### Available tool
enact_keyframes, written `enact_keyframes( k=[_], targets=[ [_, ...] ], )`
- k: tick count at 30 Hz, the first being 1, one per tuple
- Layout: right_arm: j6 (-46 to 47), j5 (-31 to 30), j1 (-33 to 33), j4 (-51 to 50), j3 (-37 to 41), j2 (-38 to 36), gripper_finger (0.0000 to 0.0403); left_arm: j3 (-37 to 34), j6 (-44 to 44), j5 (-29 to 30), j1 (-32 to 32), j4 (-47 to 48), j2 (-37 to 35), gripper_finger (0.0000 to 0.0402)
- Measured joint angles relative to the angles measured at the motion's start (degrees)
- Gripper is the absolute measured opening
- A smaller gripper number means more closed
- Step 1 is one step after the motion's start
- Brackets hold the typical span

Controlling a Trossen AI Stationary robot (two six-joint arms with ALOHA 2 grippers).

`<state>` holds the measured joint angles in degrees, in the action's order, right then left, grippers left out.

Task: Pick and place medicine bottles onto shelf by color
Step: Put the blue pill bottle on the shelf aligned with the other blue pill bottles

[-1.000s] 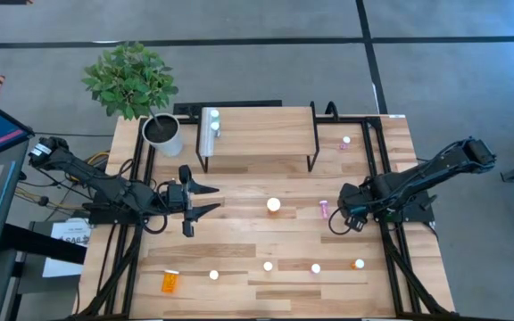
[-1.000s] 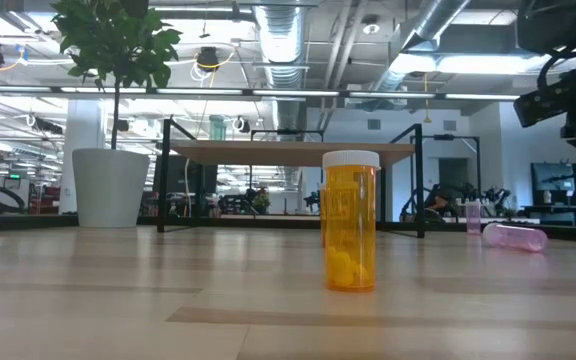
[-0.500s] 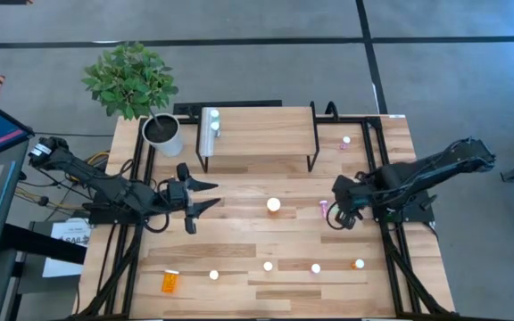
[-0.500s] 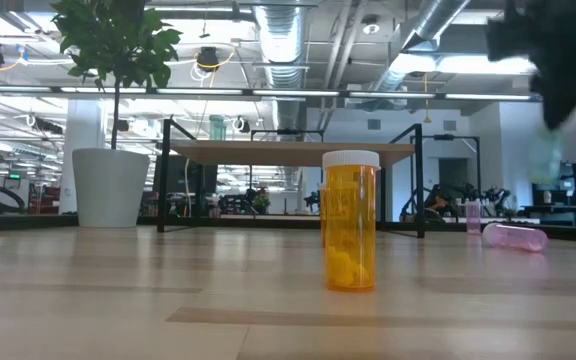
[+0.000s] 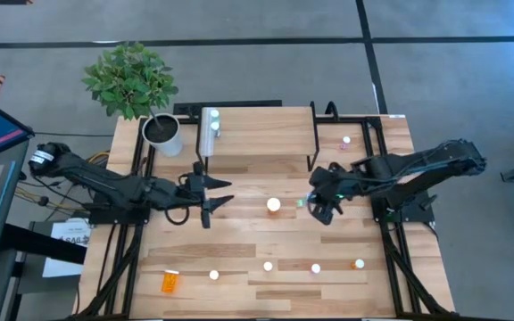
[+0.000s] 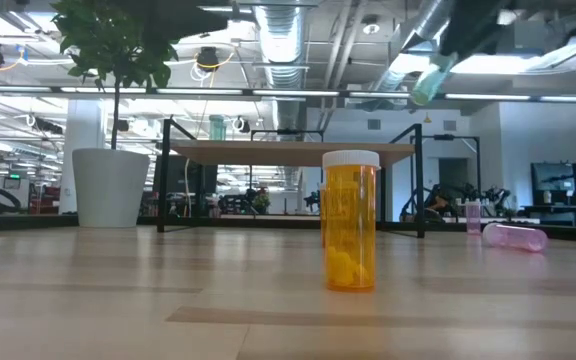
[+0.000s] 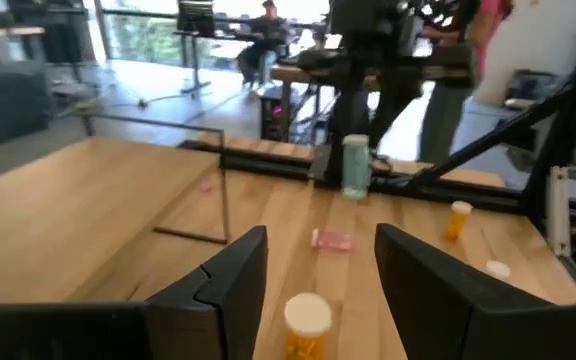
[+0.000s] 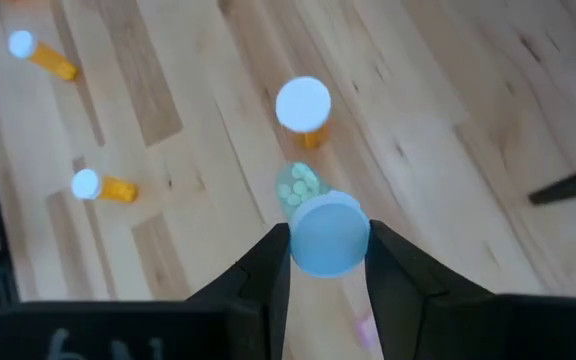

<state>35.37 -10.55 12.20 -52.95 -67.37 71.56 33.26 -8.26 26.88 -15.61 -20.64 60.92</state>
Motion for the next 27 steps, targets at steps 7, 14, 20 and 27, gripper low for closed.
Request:
enact_keyframes(
  k=[7, 14, 20, 27],
  targets=[
    [-6.1, 1.6, 0.0, 0.1, -8.7, 10.9, 0.0122, 0.1, -1.5, -11.4, 3.6, -4.8, 5.0, 0.0211],
    [-12.3, 3.2, 0.0, -0.2, -19.7, 19.8, 0.0122, 3.4, -2.1, -14.8, 4.3, -4.5, 11.8, 0.0272],
    [-16.7, 3.3, -0.3, -1.2, -28.2, 25.0, 0.0122, 7.2, -2.0, -16.1, 4.4, -3.4, 17.3, 0.0303],
    [-20.5, 3.2, -2.6, -0.2, -33.7, 27.0, 0.0122, 9.4, -0.9, -14.0, 4.5, 1.7, 15.8, 0.0304]
  ],
)
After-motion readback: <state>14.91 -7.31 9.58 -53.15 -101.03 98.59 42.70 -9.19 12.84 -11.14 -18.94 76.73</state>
